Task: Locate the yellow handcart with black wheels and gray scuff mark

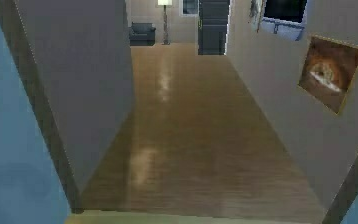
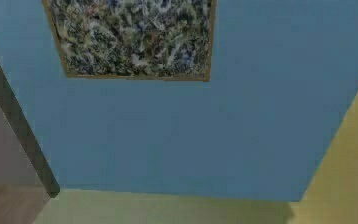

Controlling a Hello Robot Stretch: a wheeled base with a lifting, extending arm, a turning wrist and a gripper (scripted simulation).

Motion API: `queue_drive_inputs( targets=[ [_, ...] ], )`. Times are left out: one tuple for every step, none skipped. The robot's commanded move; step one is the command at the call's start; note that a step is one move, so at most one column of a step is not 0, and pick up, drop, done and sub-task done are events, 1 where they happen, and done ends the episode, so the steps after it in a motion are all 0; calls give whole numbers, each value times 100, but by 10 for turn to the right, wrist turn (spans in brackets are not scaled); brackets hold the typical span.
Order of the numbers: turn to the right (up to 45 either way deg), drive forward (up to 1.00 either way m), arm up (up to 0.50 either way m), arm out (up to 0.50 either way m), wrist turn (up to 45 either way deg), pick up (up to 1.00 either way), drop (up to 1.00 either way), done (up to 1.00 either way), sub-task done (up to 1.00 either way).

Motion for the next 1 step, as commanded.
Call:
queue_drive_inputs(
  targets=[
    [0, 100, 0, 0, 0, 0, 0, 0, 0]
  ],
)
